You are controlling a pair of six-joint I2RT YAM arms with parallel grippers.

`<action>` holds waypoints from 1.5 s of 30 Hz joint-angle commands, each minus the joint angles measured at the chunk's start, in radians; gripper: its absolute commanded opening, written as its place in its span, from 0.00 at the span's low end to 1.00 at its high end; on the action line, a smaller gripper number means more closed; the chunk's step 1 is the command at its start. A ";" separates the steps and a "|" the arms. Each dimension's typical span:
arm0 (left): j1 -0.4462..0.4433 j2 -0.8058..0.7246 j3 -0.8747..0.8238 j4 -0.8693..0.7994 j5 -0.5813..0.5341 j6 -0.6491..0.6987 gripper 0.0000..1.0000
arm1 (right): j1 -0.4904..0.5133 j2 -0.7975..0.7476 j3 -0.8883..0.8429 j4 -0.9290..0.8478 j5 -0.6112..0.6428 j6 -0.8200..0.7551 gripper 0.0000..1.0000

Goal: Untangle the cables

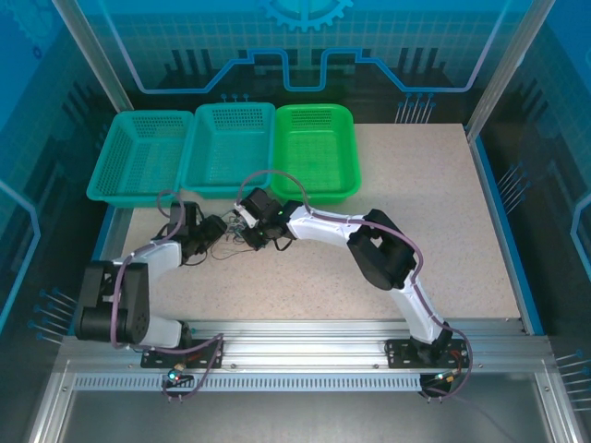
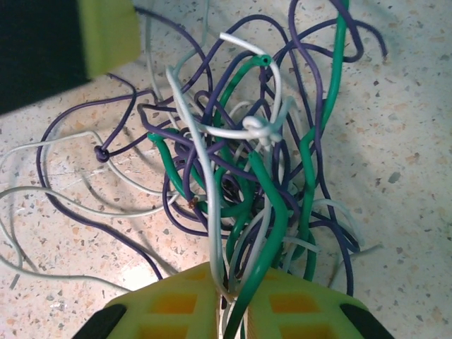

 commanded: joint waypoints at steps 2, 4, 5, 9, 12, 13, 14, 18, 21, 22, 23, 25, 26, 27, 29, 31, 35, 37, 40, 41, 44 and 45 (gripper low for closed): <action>0.008 0.066 -0.020 0.140 0.004 -0.033 0.54 | 0.008 -0.036 0.013 -0.036 -0.053 -0.005 0.16; 0.008 0.086 -0.026 0.193 0.026 -0.040 0.50 | 0.008 -0.034 0.019 -0.045 -0.085 0.001 0.15; 0.008 0.096 -0.024 0.208 0.030 -0.044 0.46 | 0.004 -0.037 0.018 -0.045 -0.116 0.012 0.15; 0.008 0.105 -0.033 0.220 -0.002 -0.059 0.27 | -0.012 -0.053 0.013 -0.035 -0.192 0.036 0.12; 0.008 0.085 -0.047 0.230 -0.025 -0.059 0.14 | -0.025 -0.067 0.005 -0.041 -0.215 0.041 0.11; 0.007 0.076 -0.050 0.230 -0.029 -0.058 0.09 | -0.029 -0.073 -0.001 -0.040 -0.224 0.043 0.11; 0.008 0.064 -0.052 0.224 -0.034 -0.056 0.00 | -0.036 -0.081 -0.012 -0.035 -0.230 0.048 0.11; 0.009 -0.023 -0.068 0.160 -0.091 -0.055 0.00 | -0.075 -0.136 -0.098 0.011 -0.245 0.084 0.07; 0.021 -0.142 -0.080 0.055 -0.179 -0.052 0.00 | -0.113 -0.191 -0.189 0.043 -0.248 0.106 0.04; 0.026 -0.181 -0.083 0.017 -0.208 -0.049 0.00 | -0.124 -0.211 -0.222 0.052 -0.248 0.112 0.04; 0.036 -0.230 -0.086 -0.022 -0.238 -0.042 0.00 | -0.137 -0.234 -0.262 0.062 -0.249 0.117 0.03; 0.058 -0.318 -0.087 -0.090 -0.278 -0.030 0.00 | -0.160 -0.283 -0.344 0.081 -0.247 0.126 0.03; 0.069 -0.358 -0.086 -0.123 -0.297 -0.024 0.00 | -0.172 -0.307 -0.385 0.093 -0.243 0.130 0.03; 0.081 -0.398 -0.087 -0.153 -0.310 -0.017 0.00 | -0.185 -0.329 -0.426 0.100 -0.234 0.131 0.03; 0.095 -0.461 -0.087 -0.193 -0.325 -0.002 0.00 | -0.207 -0.362 -0.484 0.101 -0.210 0.133 0.04; 0.098 -0.503 -0.082 -0.214 -0.316 0.022 0.00 | -0.219 -0.379 -0.517 0.087 -0.170 0.139 0.07; 0.085 -0.502 -0.049 -0.173 -0.112 0.109 0.00 | -0.164 -0.381 -0.473 0.000 -0.085 0.067 0.24; 0.053 -0.494 -0.029 -0.165 -0.055 0.148 0.00 | -0.113 -0.414 -0.444 -0.005 -0.015 0.028 0.44; 0.003 -0.499 -0.017 -0.166 -0.052 0.184 0.00 | -0.048 -0.467 -0.406 0.042 0.106 -0.018 0.57; -0.004 -0.500 -0.015 -0.172 -0.060 0.184 0.00 | -0.017 -0.475 -0.390 0.072 0.164 -0.034 0.58; -0.010 -0.502 -0.020 -0.178 -0.087 0.170 0.00 | 0.074 -0.420 -0.305 0.139 0.272 -0.075 0.63; -0.011 -0.502 -0.020 -0.183 -0.100 0.163 0.00 | 0.095 -0.377 -0.261 0.135 0.298 -0.061 0.64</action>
